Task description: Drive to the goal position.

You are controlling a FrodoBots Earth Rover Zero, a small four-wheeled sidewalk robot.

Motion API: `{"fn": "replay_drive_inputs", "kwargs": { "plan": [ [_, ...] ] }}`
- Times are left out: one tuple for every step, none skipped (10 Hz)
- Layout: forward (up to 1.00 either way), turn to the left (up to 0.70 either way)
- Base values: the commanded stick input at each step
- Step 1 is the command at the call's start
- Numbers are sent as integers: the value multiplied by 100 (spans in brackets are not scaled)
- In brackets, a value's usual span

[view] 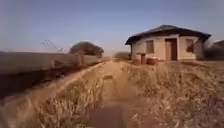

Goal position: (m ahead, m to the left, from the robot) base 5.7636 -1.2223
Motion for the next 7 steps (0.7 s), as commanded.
{"fn": "replay_drive_inputs", "kwargs": {
  "plan": [
    [70, 0],
    [70, 0],
    [70, 0],
    [70, 0],
    [70, 0],
    [70, 0],
    [70, 0]
  ]
}}
